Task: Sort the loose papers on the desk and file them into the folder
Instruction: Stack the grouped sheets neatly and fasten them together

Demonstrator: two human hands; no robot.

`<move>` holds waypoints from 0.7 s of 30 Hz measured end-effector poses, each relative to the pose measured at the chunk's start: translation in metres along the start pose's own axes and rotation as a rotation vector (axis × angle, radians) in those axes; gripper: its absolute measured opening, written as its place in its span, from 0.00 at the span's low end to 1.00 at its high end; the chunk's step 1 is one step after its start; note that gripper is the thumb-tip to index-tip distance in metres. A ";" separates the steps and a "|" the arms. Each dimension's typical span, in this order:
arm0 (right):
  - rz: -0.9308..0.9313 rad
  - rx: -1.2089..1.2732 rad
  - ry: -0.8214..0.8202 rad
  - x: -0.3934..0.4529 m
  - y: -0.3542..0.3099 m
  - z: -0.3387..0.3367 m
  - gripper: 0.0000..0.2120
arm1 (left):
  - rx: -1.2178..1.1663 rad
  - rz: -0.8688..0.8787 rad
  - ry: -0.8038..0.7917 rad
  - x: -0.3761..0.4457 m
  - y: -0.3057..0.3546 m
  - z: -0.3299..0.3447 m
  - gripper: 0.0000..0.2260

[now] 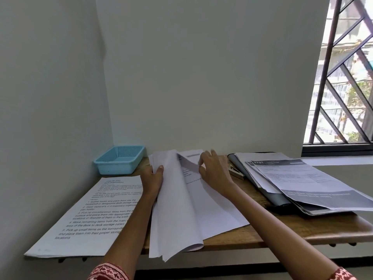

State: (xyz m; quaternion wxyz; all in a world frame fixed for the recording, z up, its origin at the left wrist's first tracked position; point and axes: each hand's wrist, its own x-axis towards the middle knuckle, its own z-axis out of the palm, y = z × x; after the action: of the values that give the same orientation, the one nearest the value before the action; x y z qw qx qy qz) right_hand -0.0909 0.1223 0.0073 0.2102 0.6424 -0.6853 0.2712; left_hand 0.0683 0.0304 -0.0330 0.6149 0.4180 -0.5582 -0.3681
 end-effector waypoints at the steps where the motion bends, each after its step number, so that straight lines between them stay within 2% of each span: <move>1: 0.036 0.120 -0.071 0.000 -0.005 -0.004 0.02 | 0.003 0.008 -0.002 0.000 0.001 0.000 0.14; 4: 0.156 0.695 -0.342 0.000 -0.018 -0.015 0.02 | 0.013 0.022 -0.006 -0.001 0.001 0.000 0.12; 5: 0.170 0.830 -0.466 -0.001 -0.022 -0.019 0.05 | 0.016 0.017 -0.005 0.000 0.000 -0.001 0.10; 6: 0.142 0.863 -0.572 -0.001 -0.024 -0.020 0.11 | 0.014 0.009 -0.008 0.002 -0.002 -0.001 0.08; 8: 0.041 0.805 -0.682 -0.003 -0.029 -0.019 0.21 | 0.013 -0.016 -0.035 0.005 -0.006 -0.002 0.13; 9: -0.003 0.778 -0.682 -0.003 -0.033 -0.019 0.23 | 0.007 -0.034 -0.048 0.005 -0.007 -0.002 0.14; 13: -0.160 0.583 -0.666 -0.002 -0.043 -0.013 0.20 | -0.032 -0.052 -0.066 0.008 -0.011 -0.003 0.11; 17: -0.249 0.284 -0.735 0.000 -0.048 0.002 0.22 | -0.151 0.004 0.100 0.002 0.004 0.003 0.13; 21: -0.275 0.338 -0.714 0.000 -0.040 0.006 0.20 | -0.114 -0.049 0.015 0.000 0.003 0.001 0.14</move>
State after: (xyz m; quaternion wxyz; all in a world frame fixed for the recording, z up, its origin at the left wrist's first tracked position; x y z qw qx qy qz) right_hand -0.0504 0.1179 0.0067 -0.1150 0.8070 -0.5688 0.1095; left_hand 0.0671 0.0313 -0.0298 0.6327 0.3983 -0.5215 -0.4112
